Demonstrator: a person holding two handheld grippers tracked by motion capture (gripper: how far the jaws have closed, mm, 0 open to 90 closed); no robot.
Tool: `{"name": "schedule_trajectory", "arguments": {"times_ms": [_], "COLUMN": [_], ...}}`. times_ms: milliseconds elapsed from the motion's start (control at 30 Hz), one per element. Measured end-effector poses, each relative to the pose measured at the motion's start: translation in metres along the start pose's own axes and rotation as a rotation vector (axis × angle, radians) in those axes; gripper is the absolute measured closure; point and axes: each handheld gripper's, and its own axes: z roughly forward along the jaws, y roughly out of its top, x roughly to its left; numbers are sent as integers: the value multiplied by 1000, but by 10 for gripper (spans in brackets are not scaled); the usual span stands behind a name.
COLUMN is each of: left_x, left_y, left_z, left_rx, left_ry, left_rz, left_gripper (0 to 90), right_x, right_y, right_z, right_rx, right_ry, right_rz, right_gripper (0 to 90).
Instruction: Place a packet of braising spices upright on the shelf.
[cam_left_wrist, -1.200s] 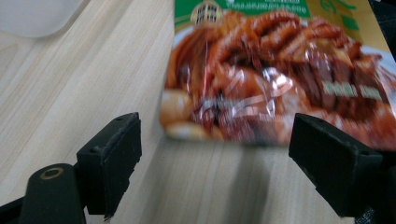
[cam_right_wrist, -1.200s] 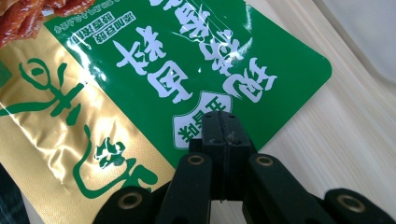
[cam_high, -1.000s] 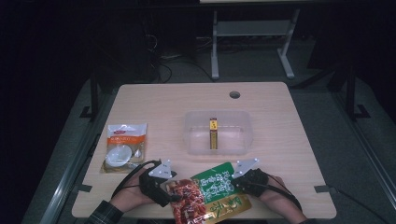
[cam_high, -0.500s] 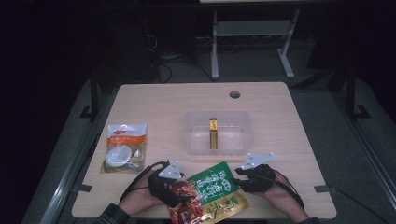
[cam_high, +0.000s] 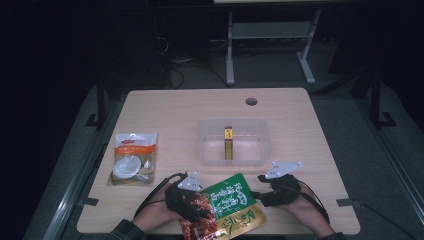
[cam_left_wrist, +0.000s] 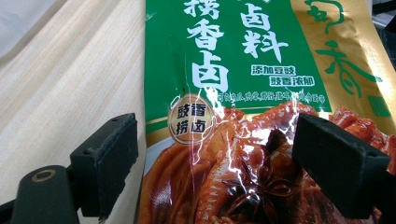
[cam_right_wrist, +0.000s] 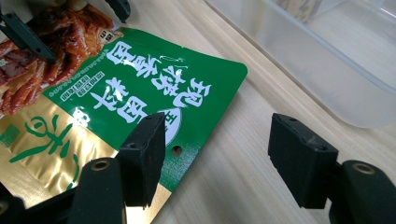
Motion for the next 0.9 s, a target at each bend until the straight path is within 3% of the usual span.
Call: {"name": "schedule_trajectory", "arguments": {"times_ms": [200,333,600,800,900], "left_x": [-4,-7,-14,-15,-12], "left_y": [0,1,7,8,8], "left_z": [-1,-3,-2,-1,-2], "left_rx": [3,10,46,51,52], "left_ry": [-4,-30,-38,-57,-76], "left_rz": [5,15,64,72,49], "left_gripper": [192,336,680,817,854], "right_x": [-1,-1,-1,-2,-2], "right_y": [0,0,1,1,1], "right_z": [-1,-2,-4,-4,-4], "right_rx": [-7,-7,-20,-23,-22], "right_ry": [-3,-2,-4,-6,-6], "right_rz": [7,4,7,15,13], "right_gripper": [364,364,364,362,361]}}
